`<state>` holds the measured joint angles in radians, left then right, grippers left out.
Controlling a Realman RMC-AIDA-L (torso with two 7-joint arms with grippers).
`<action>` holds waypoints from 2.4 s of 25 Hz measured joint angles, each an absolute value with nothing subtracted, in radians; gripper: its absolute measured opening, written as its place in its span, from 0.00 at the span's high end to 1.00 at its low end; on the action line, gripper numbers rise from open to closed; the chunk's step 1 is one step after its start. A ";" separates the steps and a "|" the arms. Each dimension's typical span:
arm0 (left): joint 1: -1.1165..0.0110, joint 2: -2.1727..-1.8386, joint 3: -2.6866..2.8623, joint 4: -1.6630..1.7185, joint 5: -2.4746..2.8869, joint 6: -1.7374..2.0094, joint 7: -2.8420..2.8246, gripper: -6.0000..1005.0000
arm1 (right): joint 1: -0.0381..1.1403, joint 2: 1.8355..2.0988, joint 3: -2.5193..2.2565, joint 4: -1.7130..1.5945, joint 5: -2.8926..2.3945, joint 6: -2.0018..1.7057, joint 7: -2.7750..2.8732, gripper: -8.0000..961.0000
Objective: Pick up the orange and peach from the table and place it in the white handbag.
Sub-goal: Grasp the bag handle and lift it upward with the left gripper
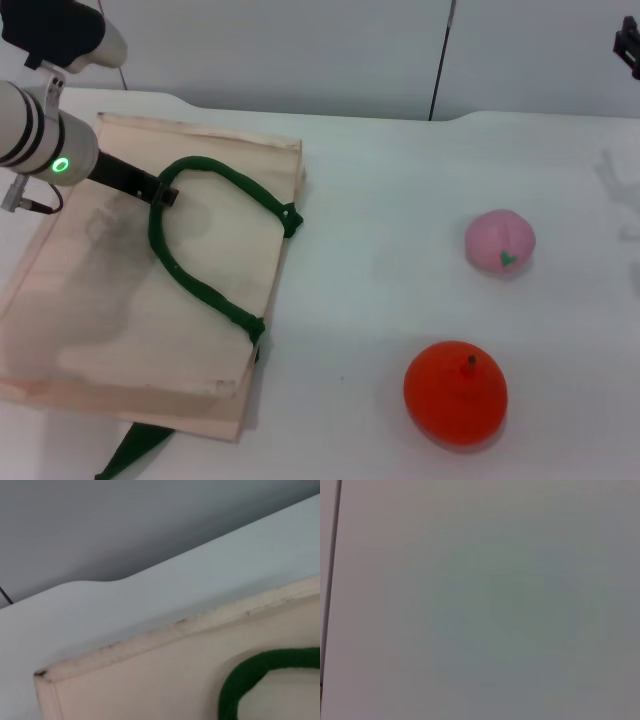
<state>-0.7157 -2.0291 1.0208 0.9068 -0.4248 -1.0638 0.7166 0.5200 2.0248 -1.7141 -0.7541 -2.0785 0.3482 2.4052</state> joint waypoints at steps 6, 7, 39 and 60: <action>-0.717 -2.030 1.020 0.905 -0.426 -1.046 0.715 0.61 | 0.520 2.025 -1.715 -0.756 -2.078 0.348 2.405 0.10; -0.719 -2.030 1.020 0.904 -0.427 -1.042 0.713 0.62 | 0.520 2.025 -1.715 -0.756 -2.079 0.348 2.405 0.10; -0.783 -2.028 1.027 0.811 -0.427 -0.967 0.717 0.88 | 0.520 2.025 -1.722 -0.760 -2.082 0.347 2.405 0.10; -0.600 -2.029 1.020 1.374 -0.590 -1.145 0.735 0.88 | 0.267 2.025 -1.647 -1.155 -2.091 -0.109 2.201 0.10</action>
